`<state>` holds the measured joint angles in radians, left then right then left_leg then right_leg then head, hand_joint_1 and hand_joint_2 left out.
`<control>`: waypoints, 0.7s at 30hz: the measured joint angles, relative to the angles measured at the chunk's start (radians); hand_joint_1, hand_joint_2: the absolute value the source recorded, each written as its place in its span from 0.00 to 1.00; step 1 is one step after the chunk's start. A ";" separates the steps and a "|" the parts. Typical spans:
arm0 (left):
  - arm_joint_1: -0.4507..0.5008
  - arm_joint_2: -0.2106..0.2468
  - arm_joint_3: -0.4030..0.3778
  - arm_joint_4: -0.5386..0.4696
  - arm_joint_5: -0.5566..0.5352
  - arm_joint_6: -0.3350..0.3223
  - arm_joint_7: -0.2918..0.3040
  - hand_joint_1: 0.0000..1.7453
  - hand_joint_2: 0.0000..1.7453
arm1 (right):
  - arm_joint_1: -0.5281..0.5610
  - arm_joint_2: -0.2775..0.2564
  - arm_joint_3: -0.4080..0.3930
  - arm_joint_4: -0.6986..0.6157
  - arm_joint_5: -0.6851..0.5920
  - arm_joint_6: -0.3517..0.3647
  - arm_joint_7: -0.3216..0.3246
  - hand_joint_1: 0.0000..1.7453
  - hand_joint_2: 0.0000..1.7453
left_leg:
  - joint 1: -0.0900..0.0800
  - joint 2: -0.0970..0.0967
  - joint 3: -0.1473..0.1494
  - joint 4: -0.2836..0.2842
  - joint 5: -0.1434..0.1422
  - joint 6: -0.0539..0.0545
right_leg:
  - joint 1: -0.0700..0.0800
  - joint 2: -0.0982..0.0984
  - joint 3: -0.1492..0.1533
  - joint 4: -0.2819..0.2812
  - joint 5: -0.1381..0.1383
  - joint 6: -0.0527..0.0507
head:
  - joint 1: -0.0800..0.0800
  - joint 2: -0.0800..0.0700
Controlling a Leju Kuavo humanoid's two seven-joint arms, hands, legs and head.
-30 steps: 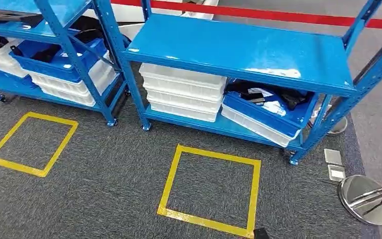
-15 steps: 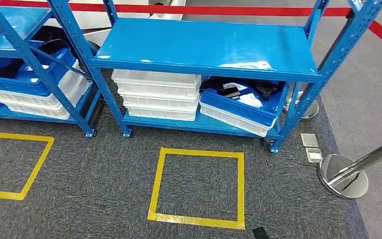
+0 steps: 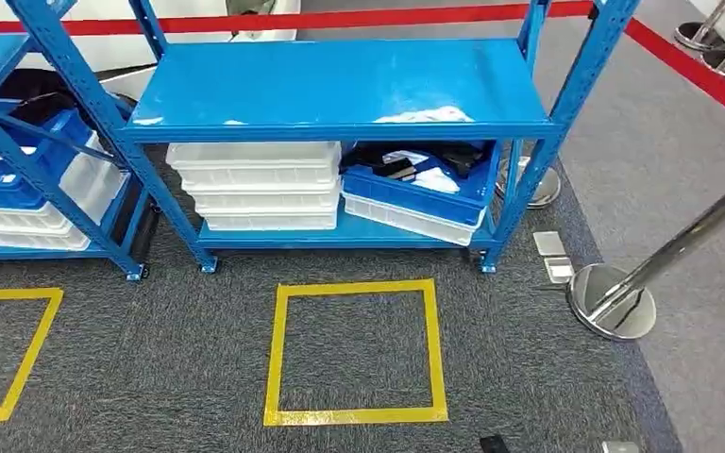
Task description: Take the parts from the cabinet and place them on the table.
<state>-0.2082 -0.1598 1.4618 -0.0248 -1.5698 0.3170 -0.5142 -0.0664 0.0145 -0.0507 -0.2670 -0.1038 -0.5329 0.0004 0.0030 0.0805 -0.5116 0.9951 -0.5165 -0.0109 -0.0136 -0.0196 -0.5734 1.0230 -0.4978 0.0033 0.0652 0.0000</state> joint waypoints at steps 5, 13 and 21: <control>-0.001 0.000 0.000 0.000 0.000 0.000 0.005 0.00 0.00 | -0.004 -0.001 0.005 0.000 -0.005 0.000 0.000 0.00 0.00 | 0.008 -0.066 -0.105 0.256 -0.146 -0.020 | -0.005 0.026 0.001 -0.007 0.007 -0.021 | -0.015 0.000; -0.006 0.000 0.000 0.000 0.000 -0.012 -0.004 0.00 1.00 | -0.004 -0.001 0.028 0.001 0.015 0.047 0.027 0.00 0.00 | -0.004 -0.094 -0.023 0.013 0.008 0.011 | 0.002 0.063 0.004 -0.002 0.004 -0.010 | -0.020 0.000; -0.008 -0.001 0.000 0.000 0.000 -0.018 -0.009 0.00 1.00 | 0.000 -0.002 0.075 0.001 0.050 0.090 0.074 0.00 0.00 | -0.004 -0.093 -0.020 0.009 0.006 0.010 | 0.002 0.064 0.012 -0.009 -0.001 -0.010 | -0.019 0.000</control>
<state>-0.2158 -0.1610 1.4618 -0.0248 -1.5698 0.2987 -0.5234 -0.0668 0.0130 0.0244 -0.2659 -0.0542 -0.4429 0.0748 -0.0013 -0.0120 -0.5318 1.0036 -0.5104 -0.0009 -0.0113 0.0442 -0.5615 1.0143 -0.4988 -0.0066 0.0462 0.0000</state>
